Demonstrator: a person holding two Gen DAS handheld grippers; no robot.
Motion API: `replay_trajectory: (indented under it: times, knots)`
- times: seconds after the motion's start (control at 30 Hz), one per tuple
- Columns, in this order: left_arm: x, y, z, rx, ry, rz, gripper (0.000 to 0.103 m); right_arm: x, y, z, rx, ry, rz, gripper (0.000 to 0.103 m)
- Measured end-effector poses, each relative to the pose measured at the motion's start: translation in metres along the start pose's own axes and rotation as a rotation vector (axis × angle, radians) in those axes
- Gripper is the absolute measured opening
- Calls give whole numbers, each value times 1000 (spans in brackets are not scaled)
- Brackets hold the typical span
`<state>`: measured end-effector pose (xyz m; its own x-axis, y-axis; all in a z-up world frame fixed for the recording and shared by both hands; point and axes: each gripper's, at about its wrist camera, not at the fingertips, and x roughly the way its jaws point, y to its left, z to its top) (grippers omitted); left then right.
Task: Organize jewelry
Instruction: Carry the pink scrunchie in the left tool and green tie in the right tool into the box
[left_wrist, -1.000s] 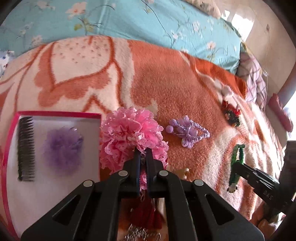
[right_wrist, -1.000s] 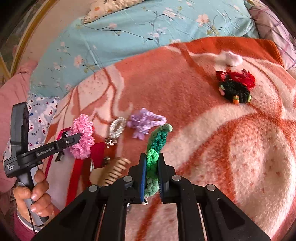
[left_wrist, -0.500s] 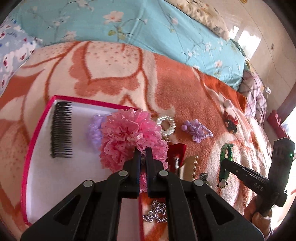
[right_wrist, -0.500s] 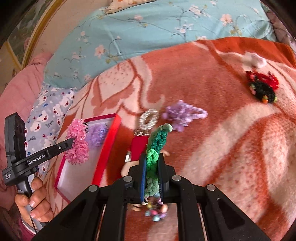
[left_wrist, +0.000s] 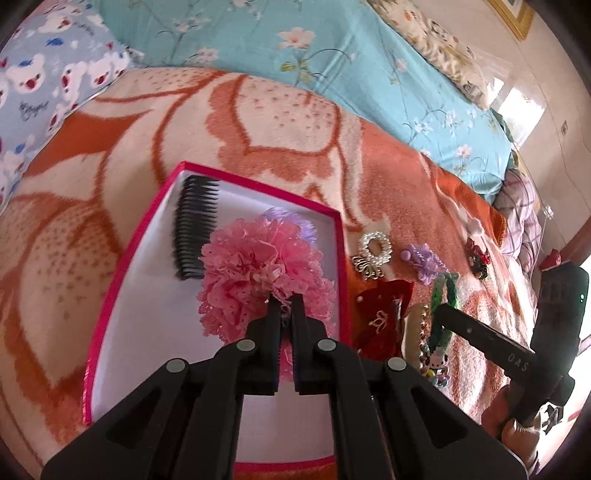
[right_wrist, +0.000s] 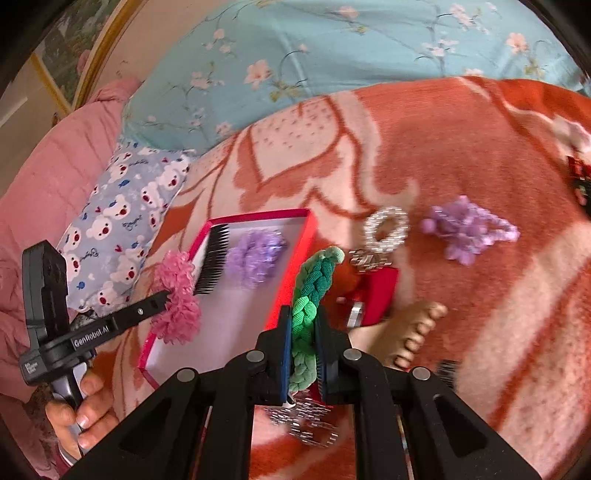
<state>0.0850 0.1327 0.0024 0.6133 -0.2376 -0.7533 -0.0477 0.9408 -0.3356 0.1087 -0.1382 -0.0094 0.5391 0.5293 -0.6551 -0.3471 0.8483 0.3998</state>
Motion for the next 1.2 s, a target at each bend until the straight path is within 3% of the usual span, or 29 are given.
replay_trajectory:
  times: [0.53,0.87,1.2]
  knots:
    - [0,62,-12,-105,16,75,3,65,57,0,-62,93,90,10]
    - [34,74,-2,-126,51,96,3,119,62,-1,-76,174,35,10]
    - [47,73,5,-107,64,100,3,133,61,3,-103,180,16,15]
